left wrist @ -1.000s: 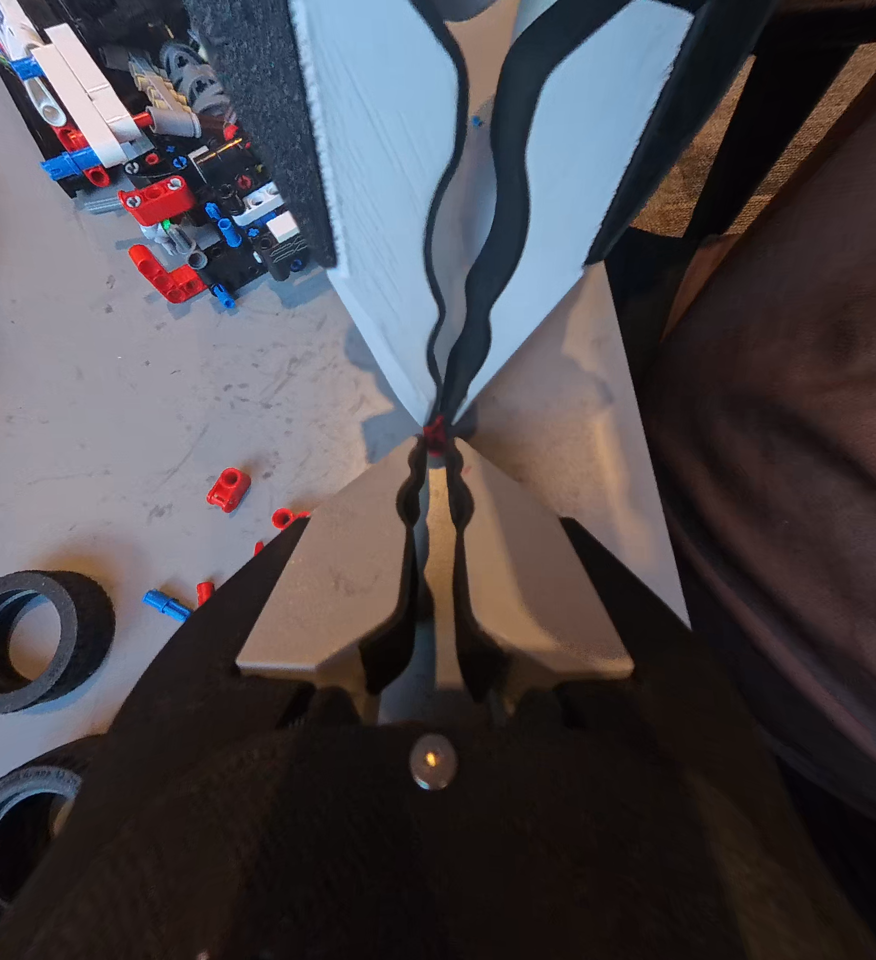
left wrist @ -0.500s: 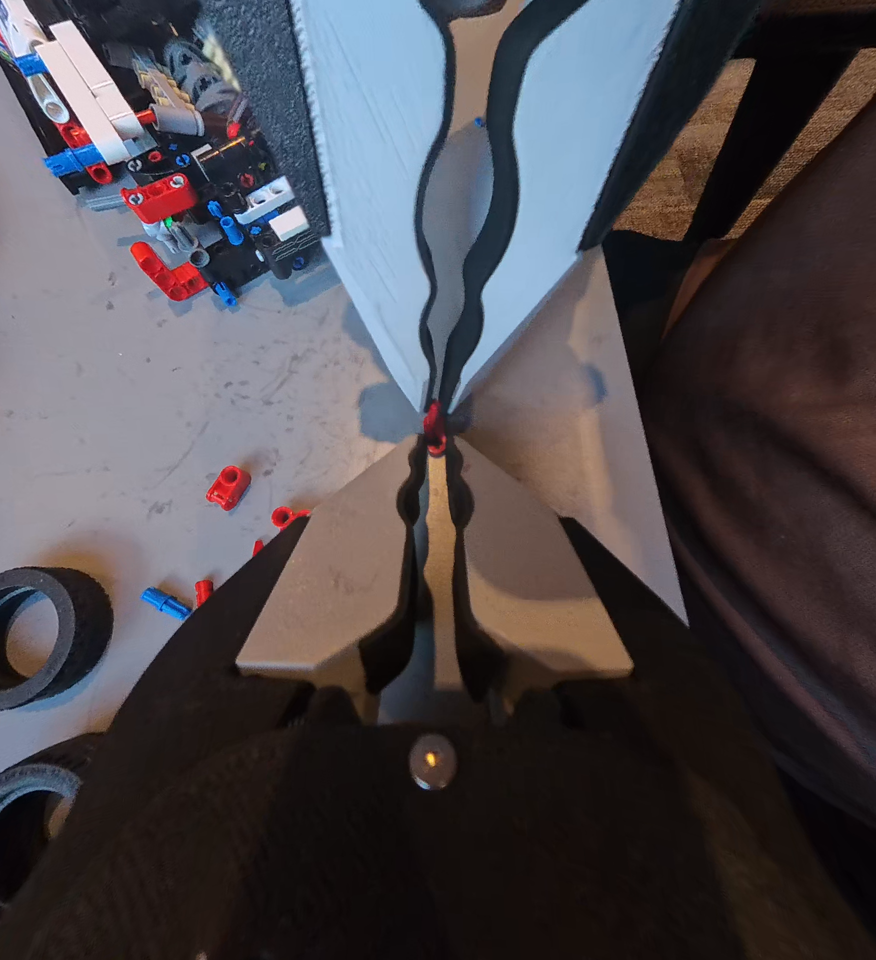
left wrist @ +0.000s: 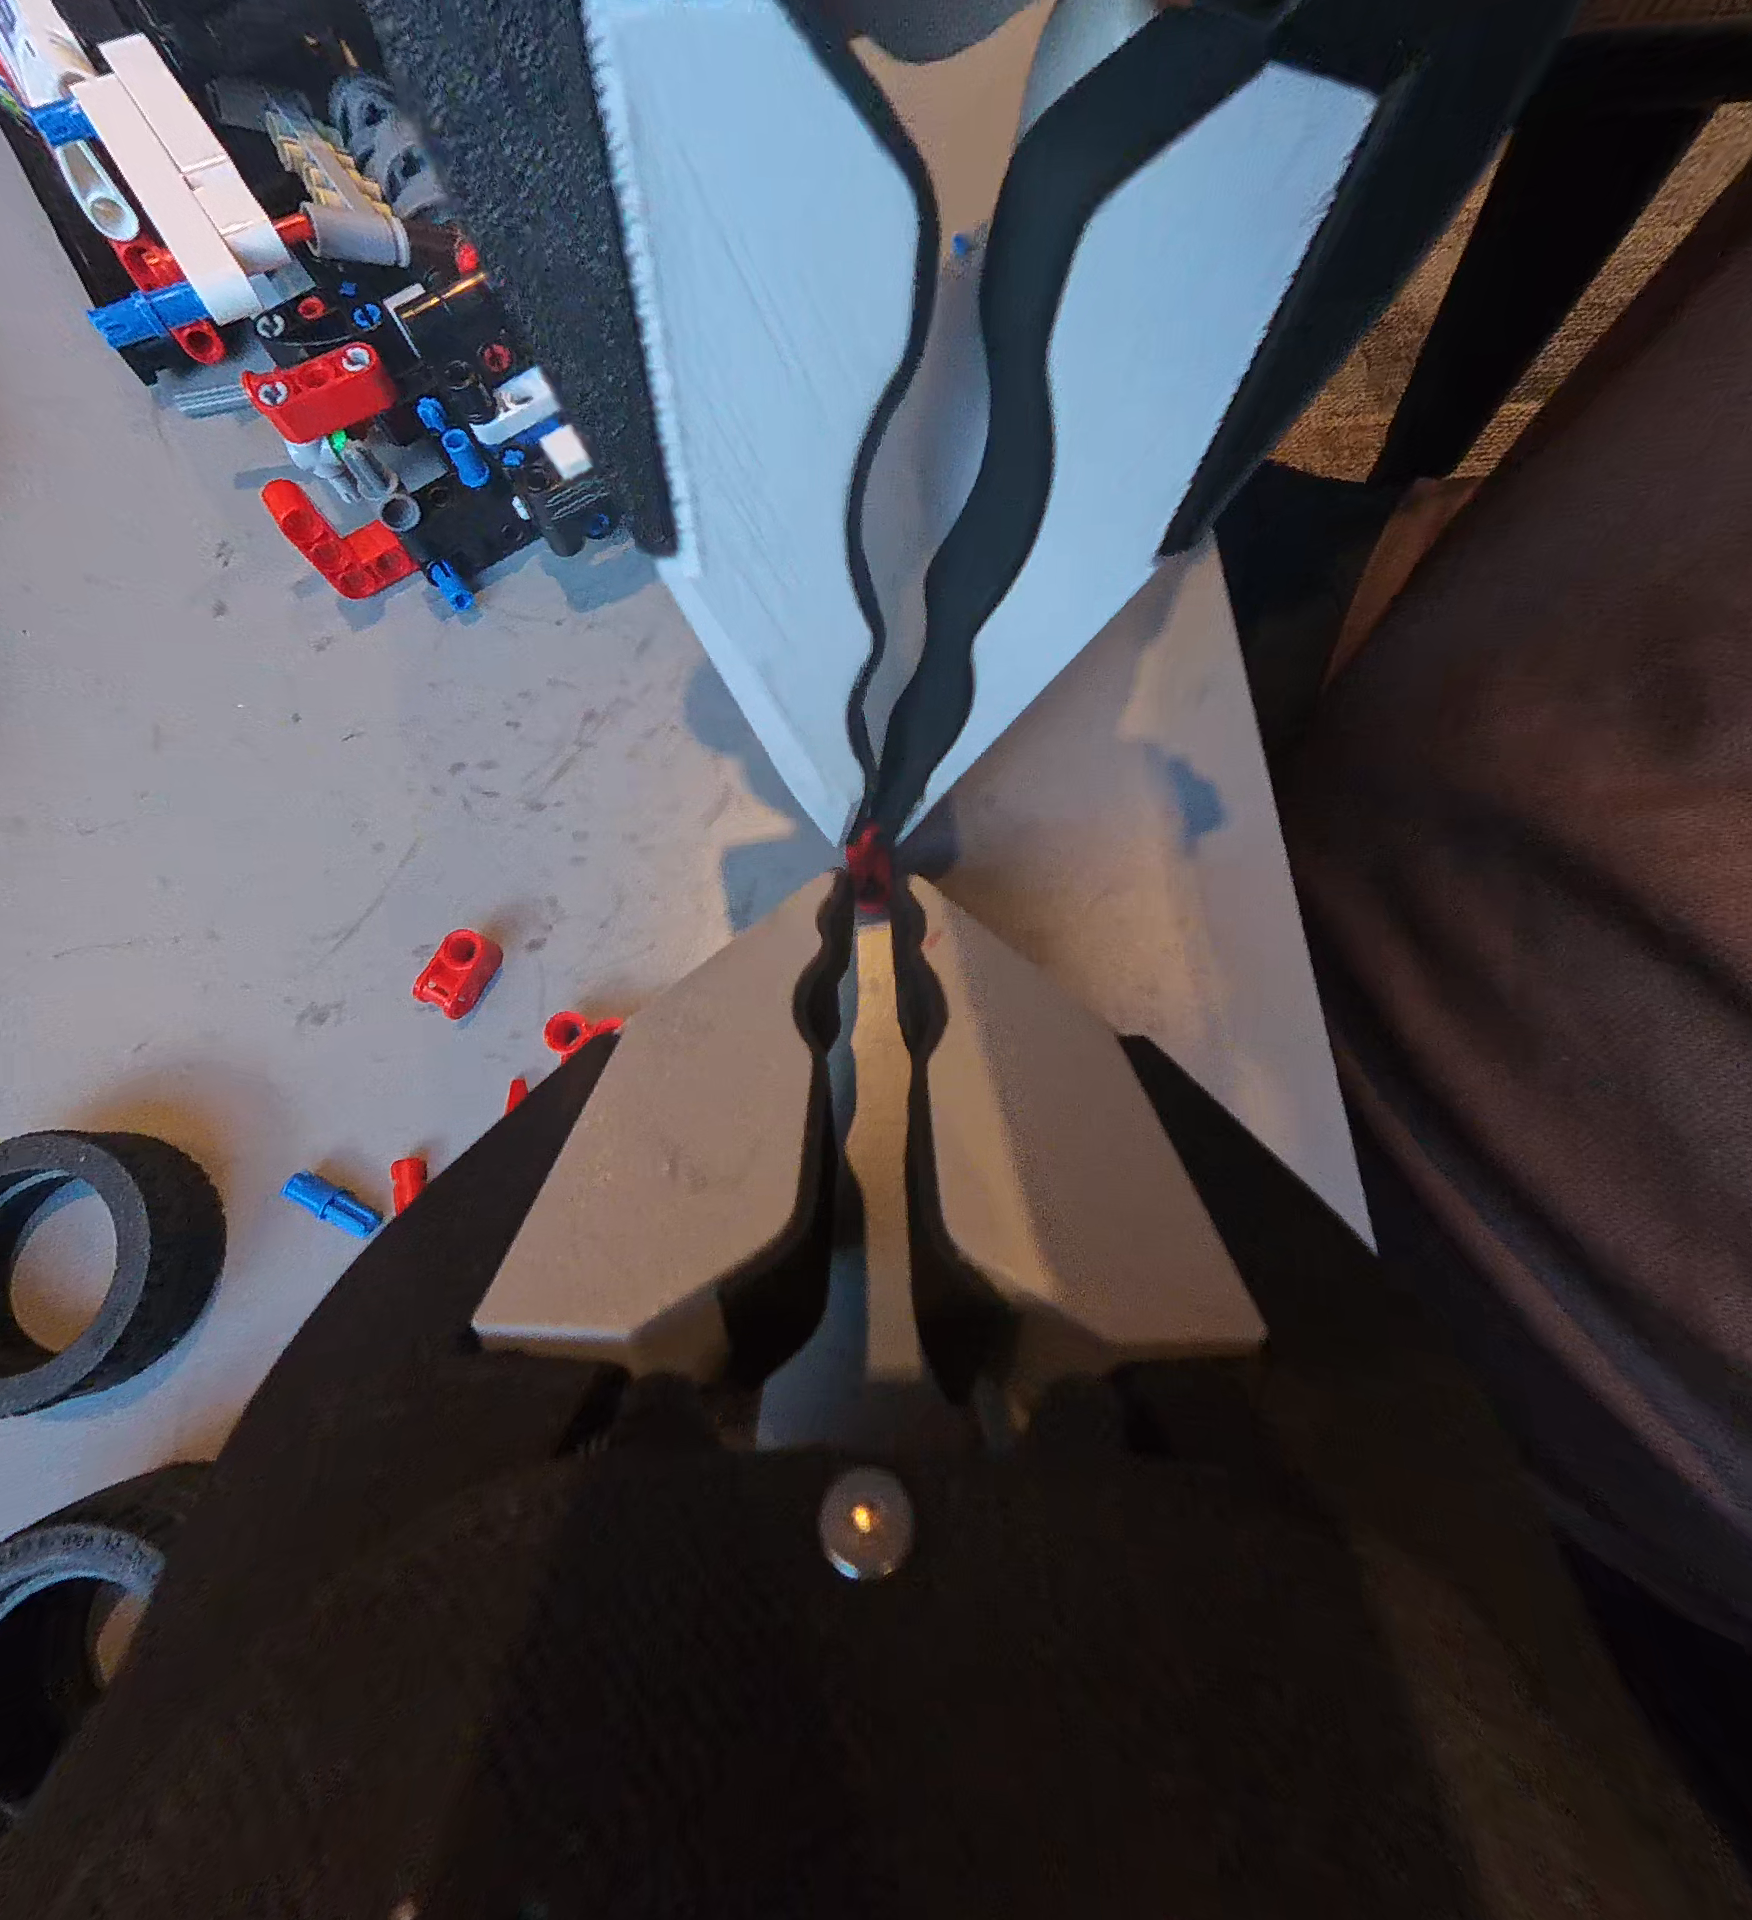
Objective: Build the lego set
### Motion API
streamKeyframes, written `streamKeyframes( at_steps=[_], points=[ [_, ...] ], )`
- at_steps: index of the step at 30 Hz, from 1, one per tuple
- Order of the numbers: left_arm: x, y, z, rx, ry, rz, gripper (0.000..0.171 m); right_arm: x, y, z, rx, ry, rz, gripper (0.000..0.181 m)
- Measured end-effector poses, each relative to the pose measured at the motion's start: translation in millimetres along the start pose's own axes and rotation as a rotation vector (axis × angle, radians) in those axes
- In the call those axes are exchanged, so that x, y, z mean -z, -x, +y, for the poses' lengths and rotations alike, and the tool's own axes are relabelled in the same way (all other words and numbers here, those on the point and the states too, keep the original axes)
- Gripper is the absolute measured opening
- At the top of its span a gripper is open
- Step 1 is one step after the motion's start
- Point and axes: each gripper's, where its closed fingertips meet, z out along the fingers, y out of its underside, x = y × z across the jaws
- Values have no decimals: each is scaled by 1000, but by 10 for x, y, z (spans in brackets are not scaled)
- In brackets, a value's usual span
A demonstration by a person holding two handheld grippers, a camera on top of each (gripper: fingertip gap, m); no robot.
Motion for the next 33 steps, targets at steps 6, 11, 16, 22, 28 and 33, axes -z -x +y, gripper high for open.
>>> streamKeyframes(
  at_steps=[6,11,16,22,28,33],
  points=[
    [4,4,4,2,0,-3,4,-3,-3,-8,-19,-13,-10,4],
    [12,28,9,12,1,-17,4,-7,-34,-32,-140,-119,-20,4],
    [16,60,9,13,0,-45,4,-21,-76,-53,-307,-224,27,11],
    [23,123,12,23,1,-94,4,208,-150,-150,-392,-371,158,22],
    [57,97,42,20,5,-154,4,382,-93,-145,-438,-479,220,21],
    [104,55,80,5,10,-213,4,393,-8,-145,-397,-542,279,19]
  ],
)
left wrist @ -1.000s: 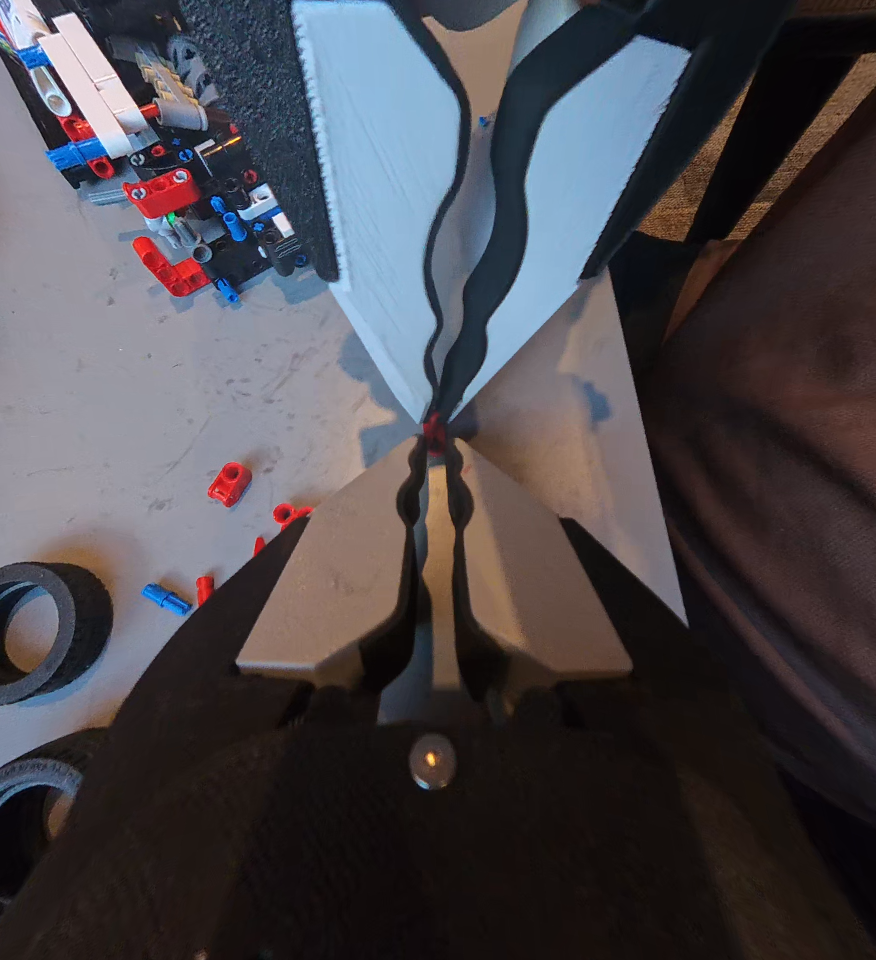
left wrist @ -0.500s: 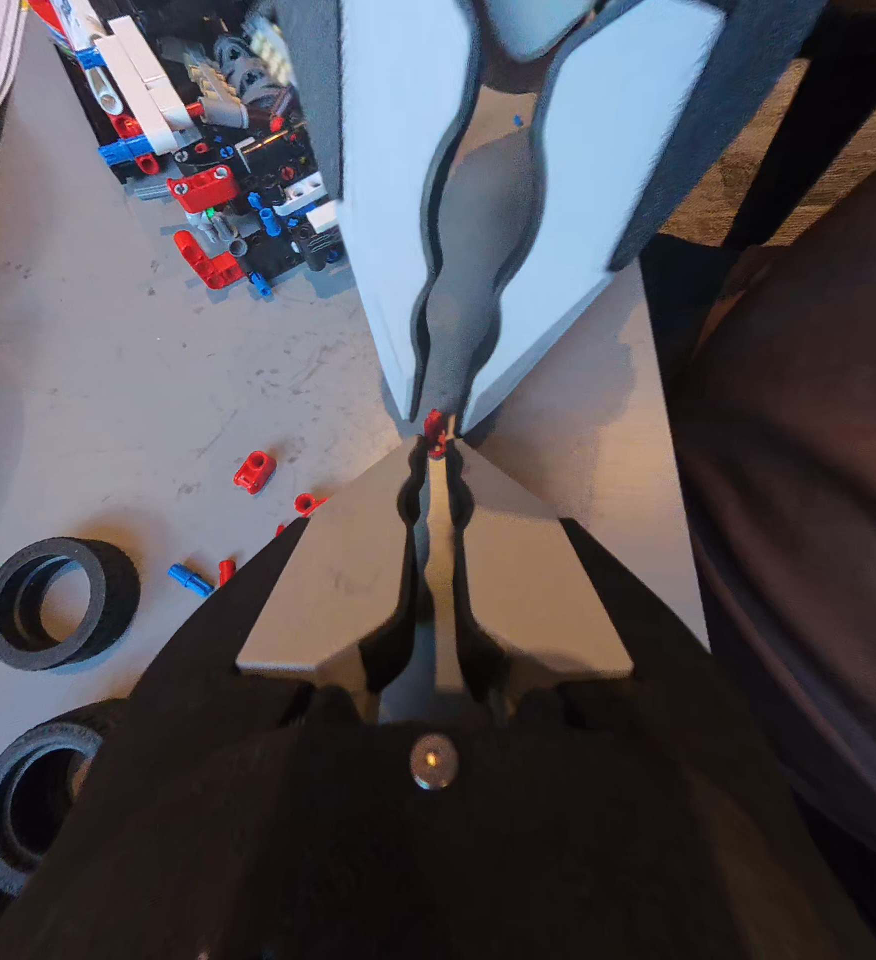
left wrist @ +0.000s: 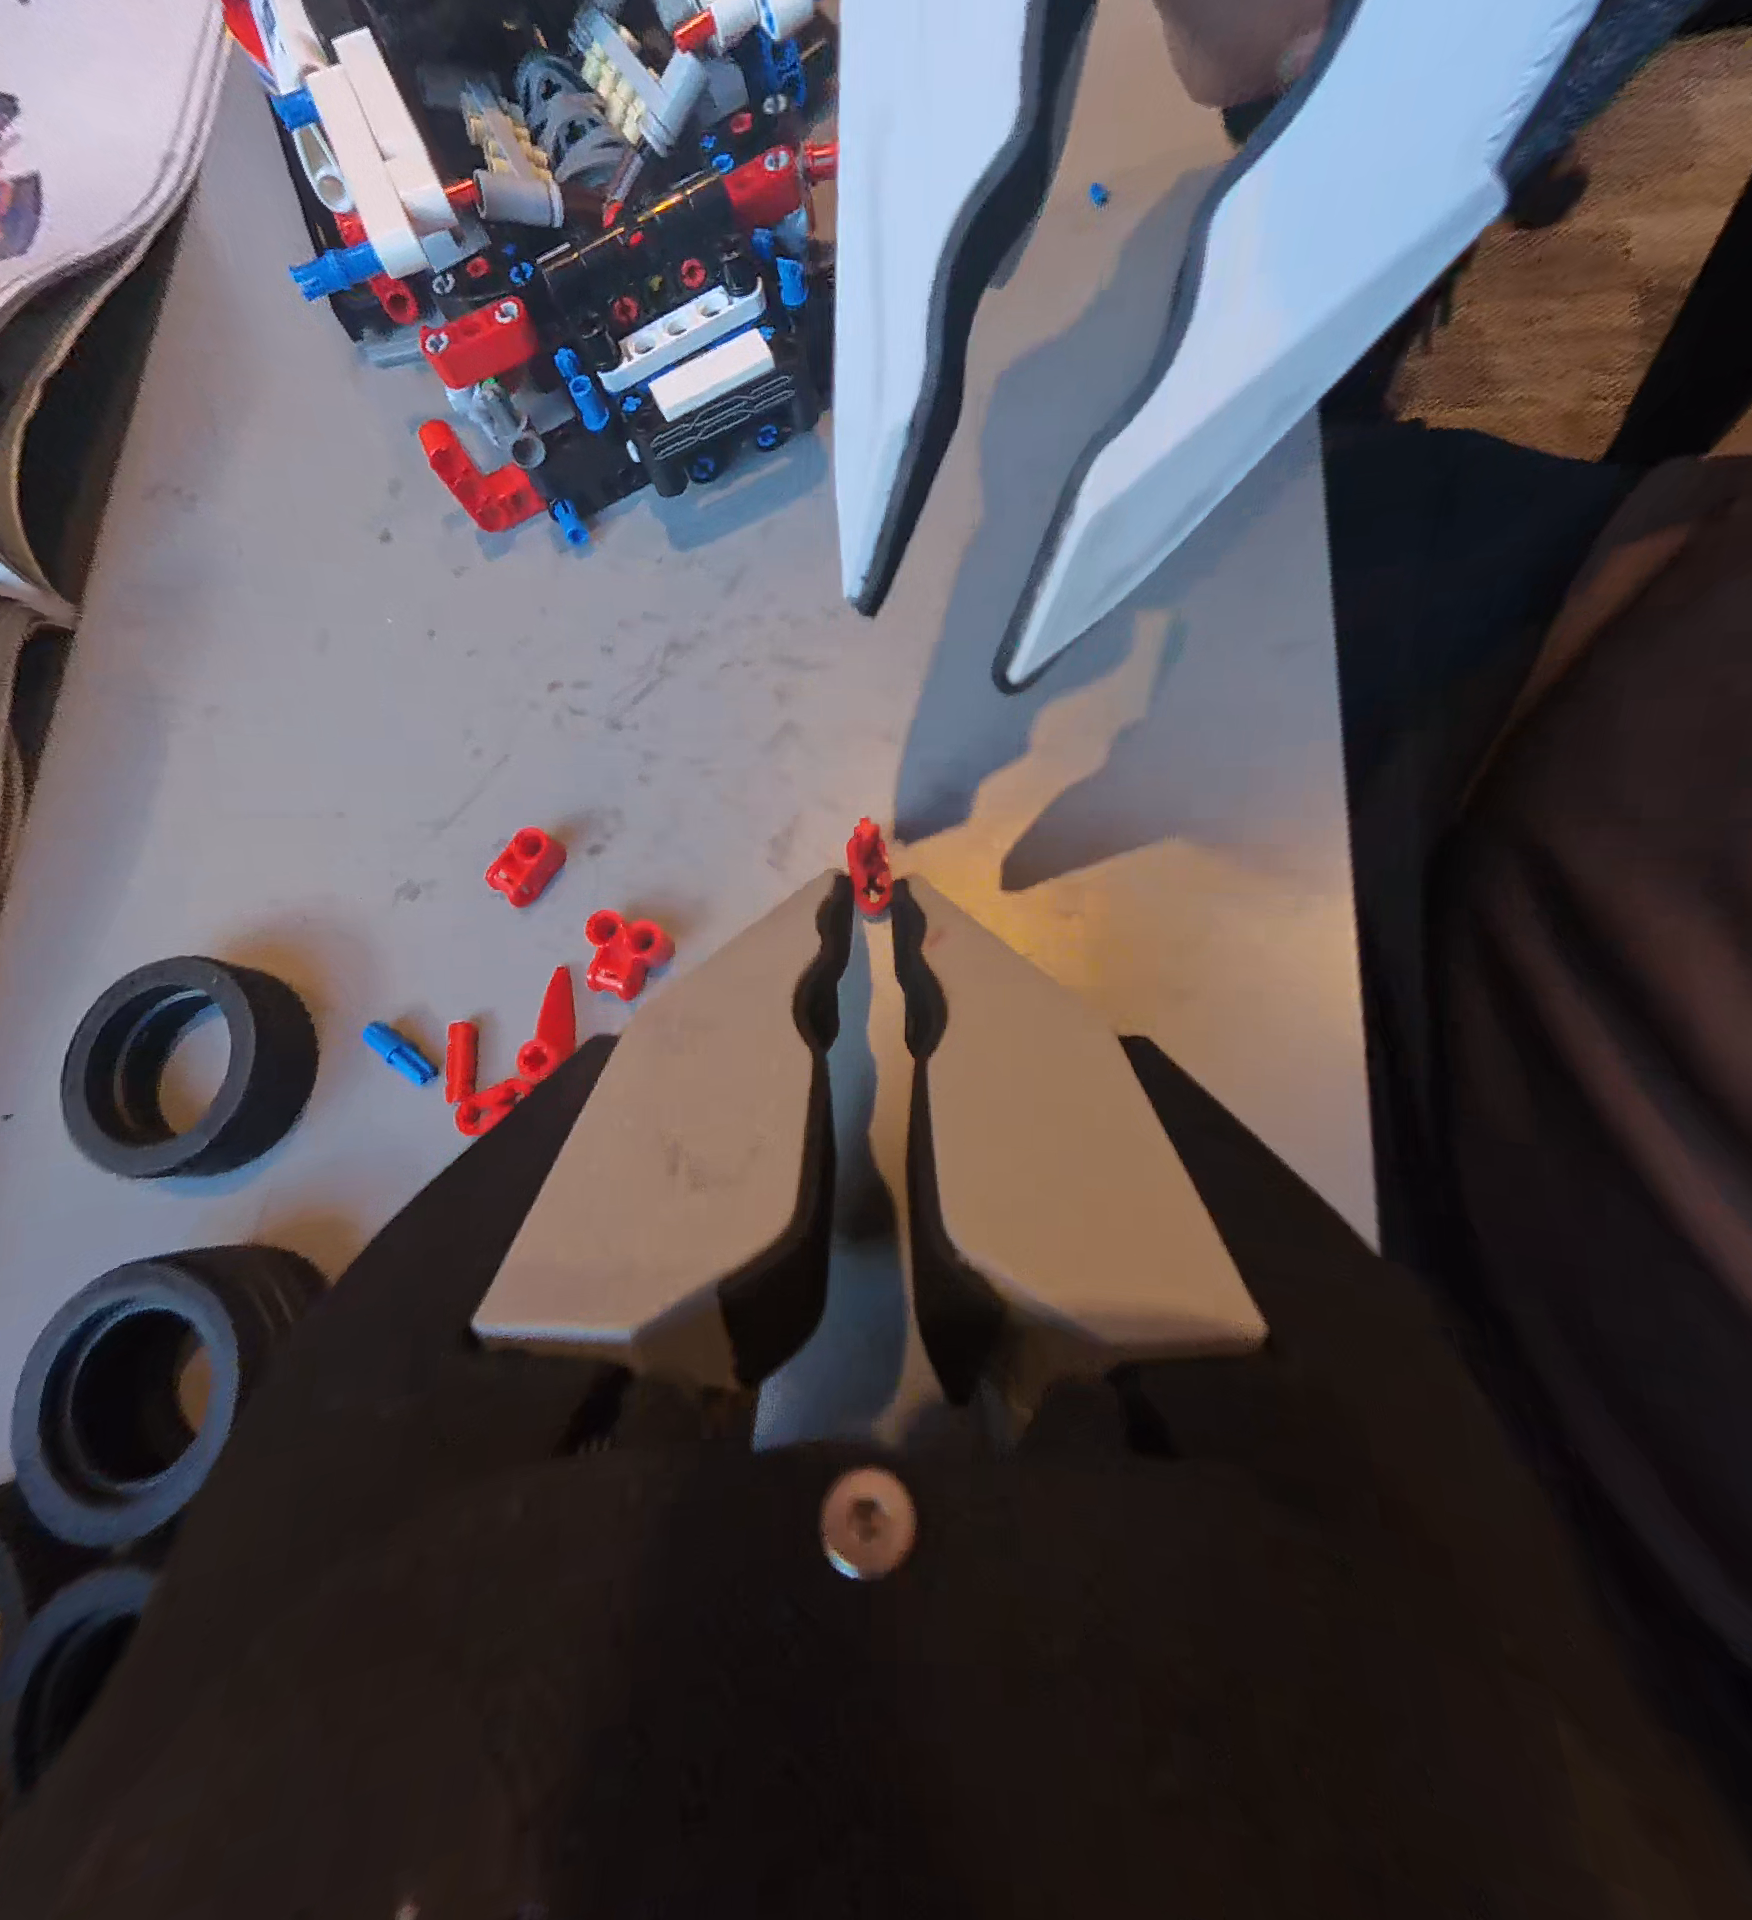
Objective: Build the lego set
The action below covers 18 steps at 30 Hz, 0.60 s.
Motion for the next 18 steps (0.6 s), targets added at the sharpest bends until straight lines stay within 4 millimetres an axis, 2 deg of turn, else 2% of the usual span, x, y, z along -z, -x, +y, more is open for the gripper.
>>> streamKeyframes(
  at_steps=[4,7,11,15,18],
  points=[
    [13,8,3,-81,2,-93,4,-15,77,25,22,-53,-9,18],
    [18,45,14,-65,12,-136,4,-21,115,51,37,-82,-14,18],
    [21,34,23,31,9,-68,4,40,147,-3,58,-131,-26,17],
    [20,39,30,110,6,-5,4,128,168,-51,-10,-196,-69,16],
    [35,121,45,157,5,-46,33,222,131,-78,-42,-228,-64,17]
  ],
)
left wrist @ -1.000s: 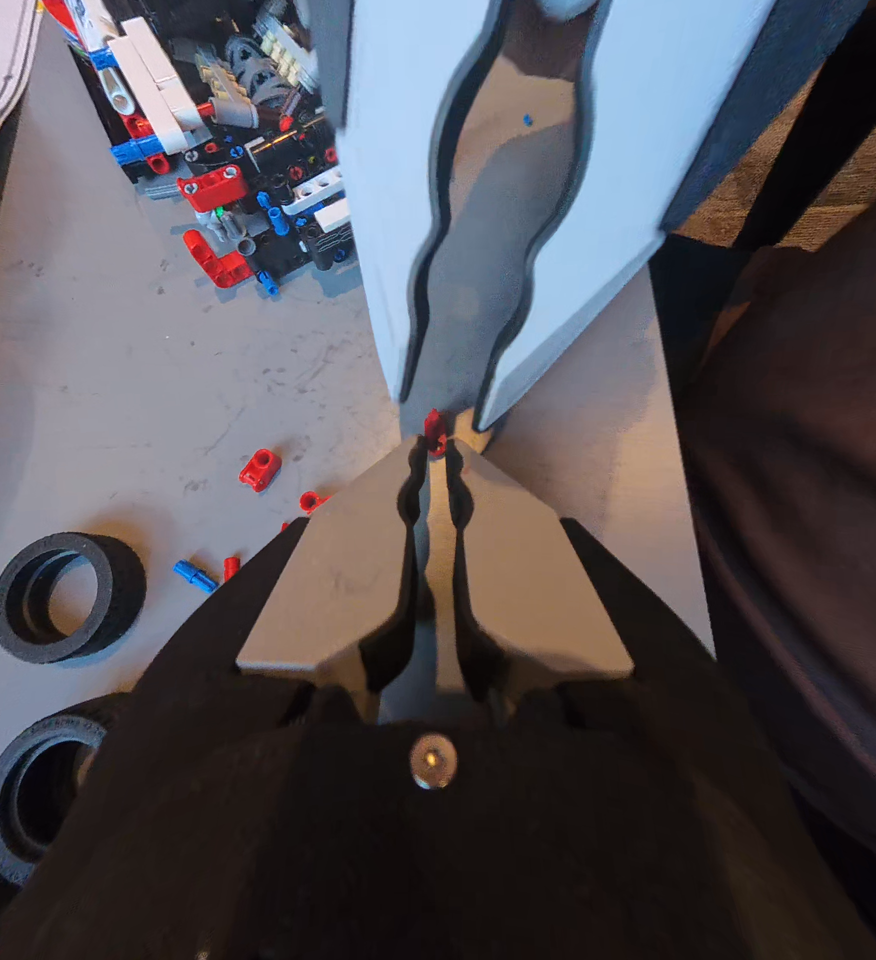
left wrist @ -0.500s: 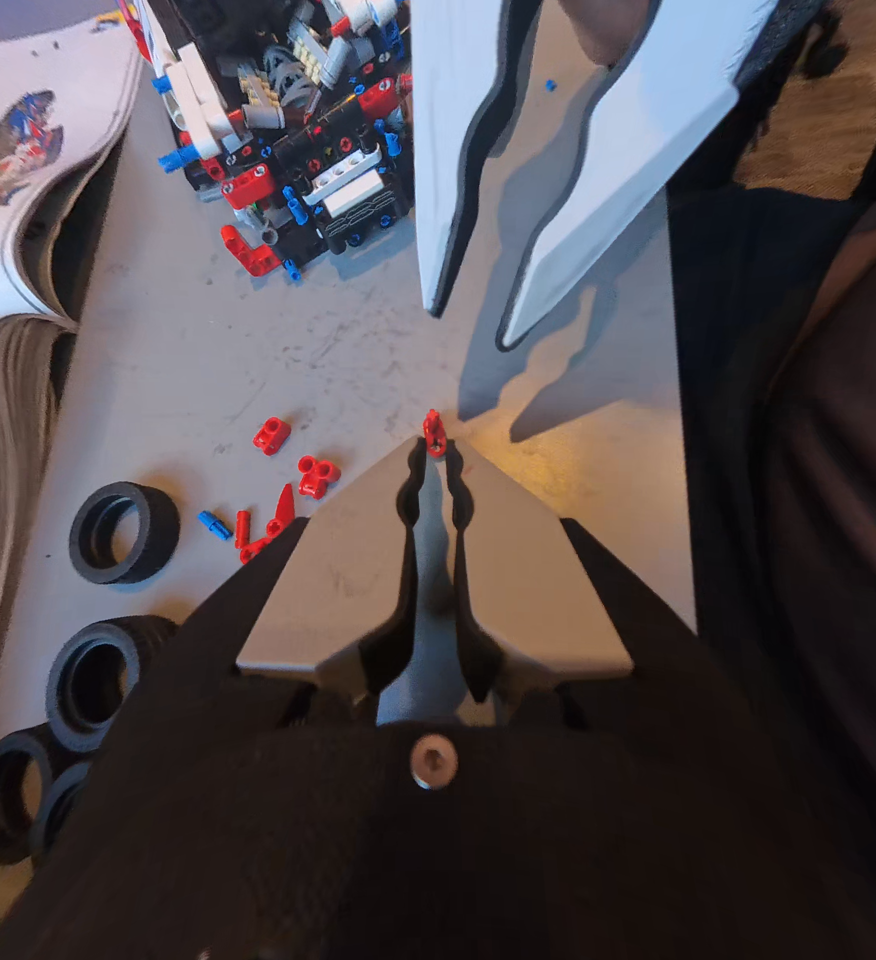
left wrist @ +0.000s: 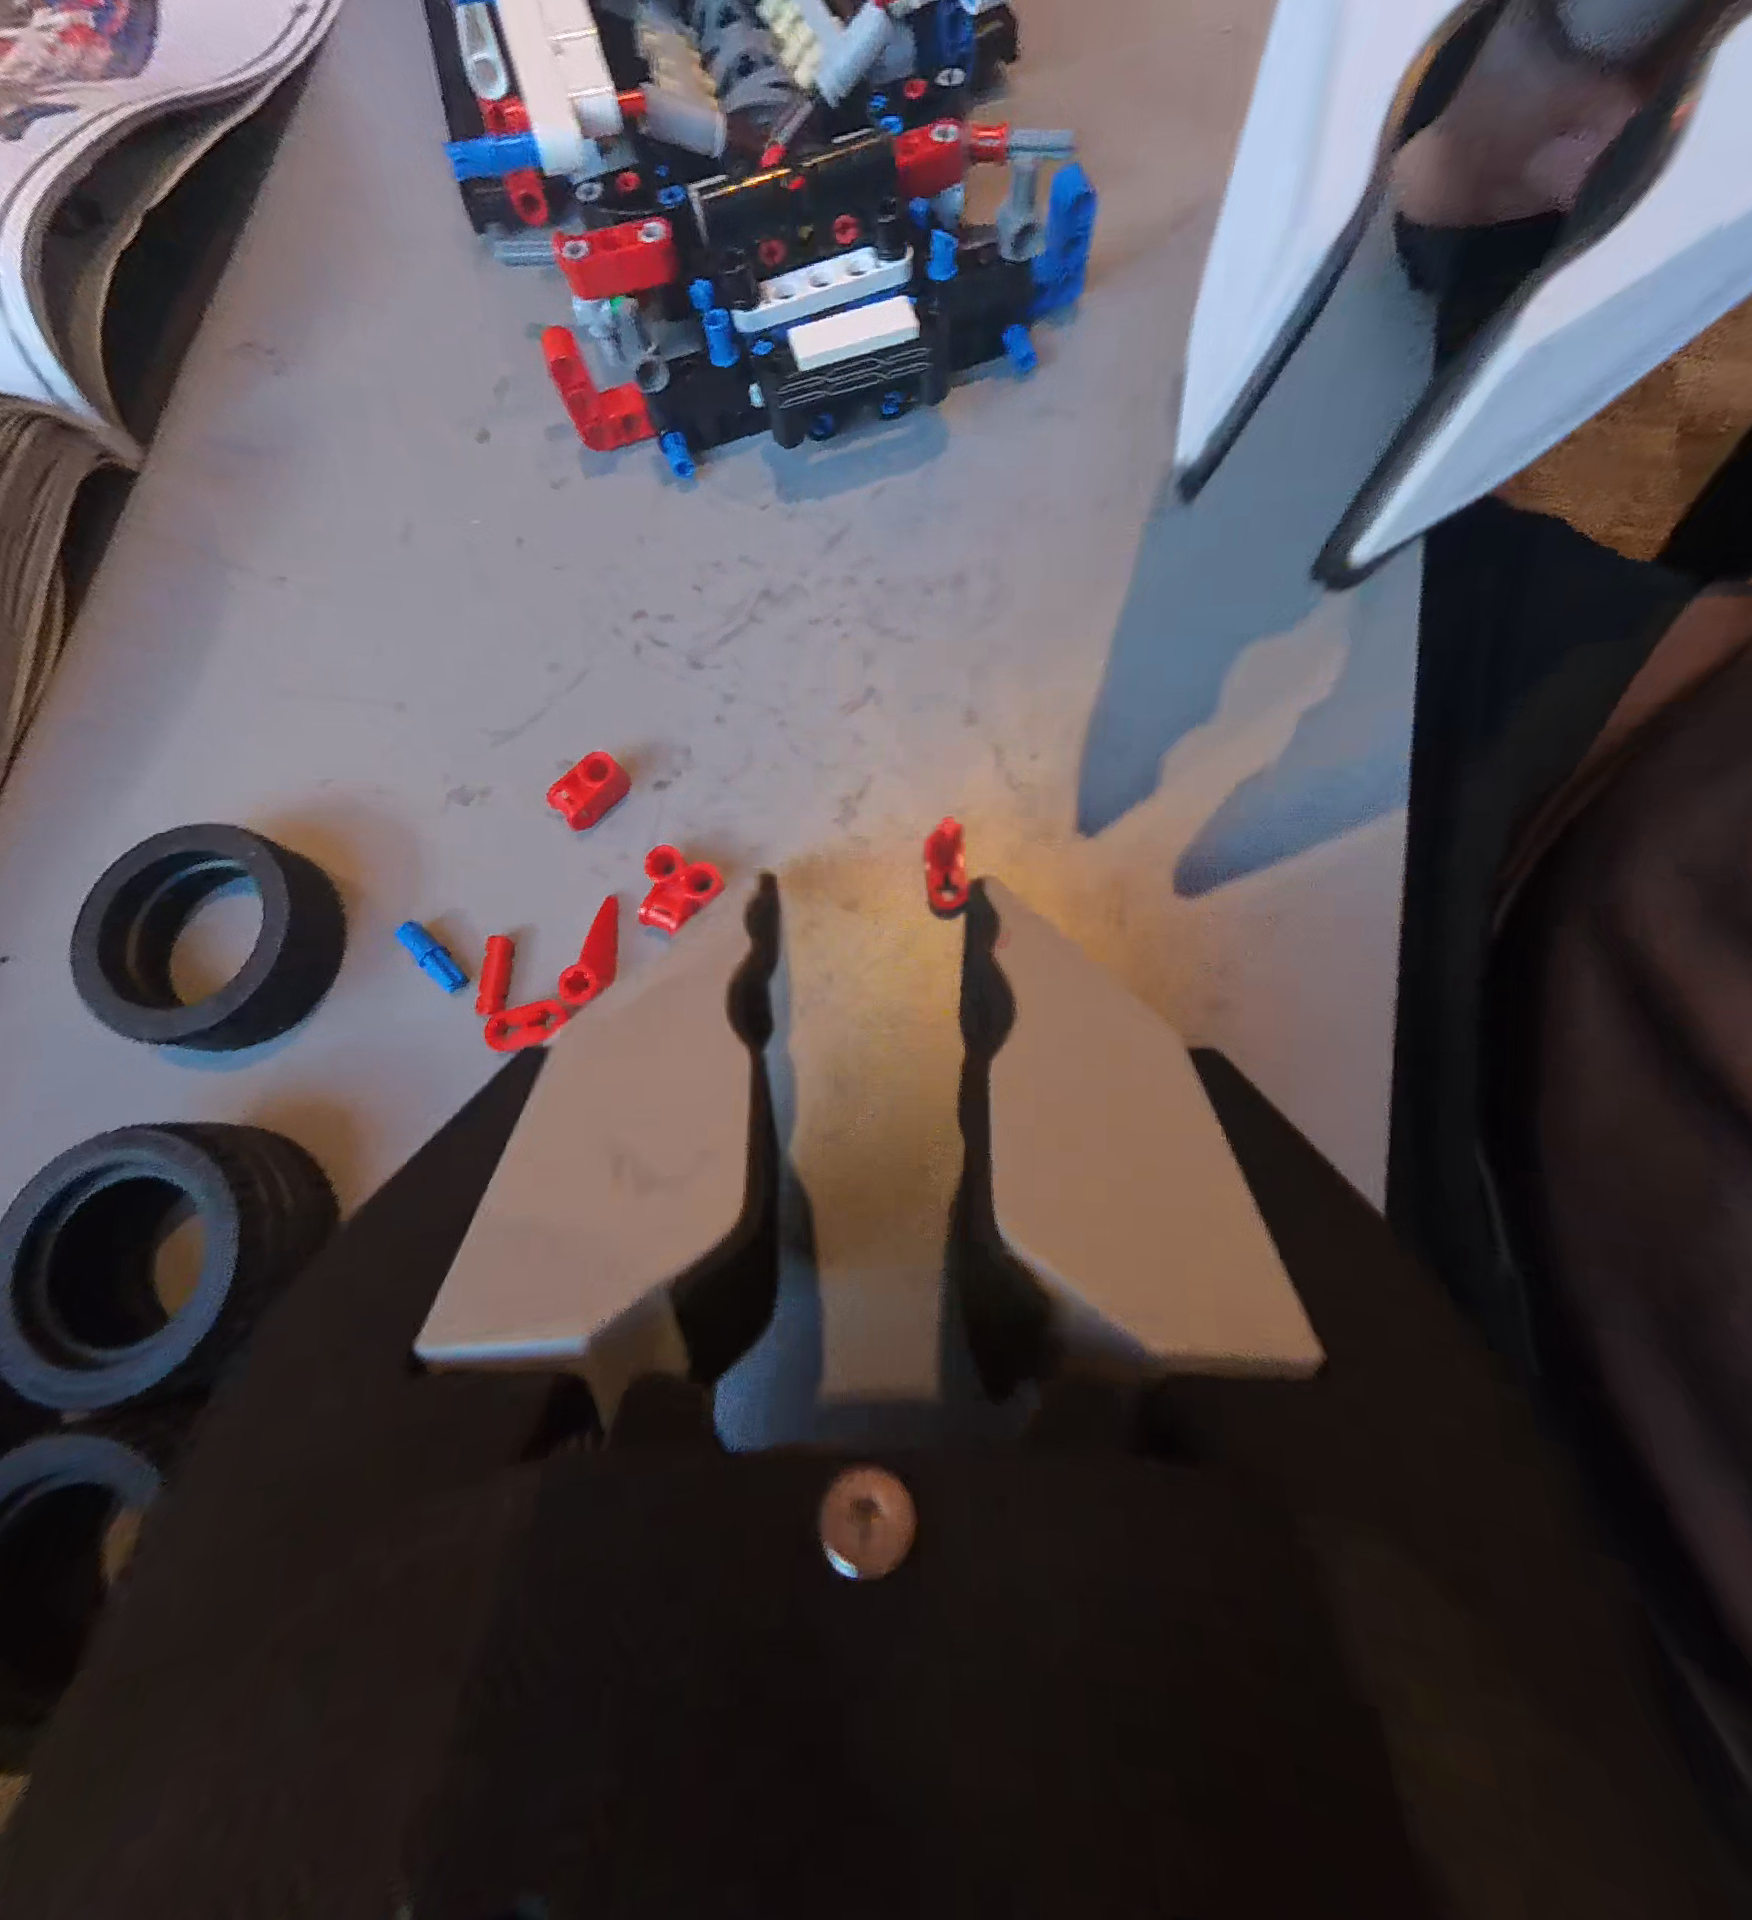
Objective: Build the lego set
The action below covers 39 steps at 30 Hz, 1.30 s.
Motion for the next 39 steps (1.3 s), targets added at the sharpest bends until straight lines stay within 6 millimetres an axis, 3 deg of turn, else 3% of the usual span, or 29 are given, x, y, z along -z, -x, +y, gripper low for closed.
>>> streamKeyframes(
  at_steps=[6,12,15,24,27,30,39],
  points=[
    [109,18,88,46,0,-65,51,199,-304,-138,0,-62,157,16],
    [235,19,99,73,-50,-85,51,328,-568,-179,-77,-124,236,15],
    [227,-50,101,65,-47,-30,34,277,-566,-117,-84,-100,231,14],
    [331,16,20,82,-133,-75,43,168,-412,-161,30,-87,236,11],
    [301,1,66,95,-97,-71,60,143,-371,-159,50,-82,231,11],
    [199,-3,166,76,-2,-84,59,113,-355,-154,43,-81,212,10],
    [169,103,169,160,4,-59,42,50,-390,-99,11,-73,174,10]
  ],
)
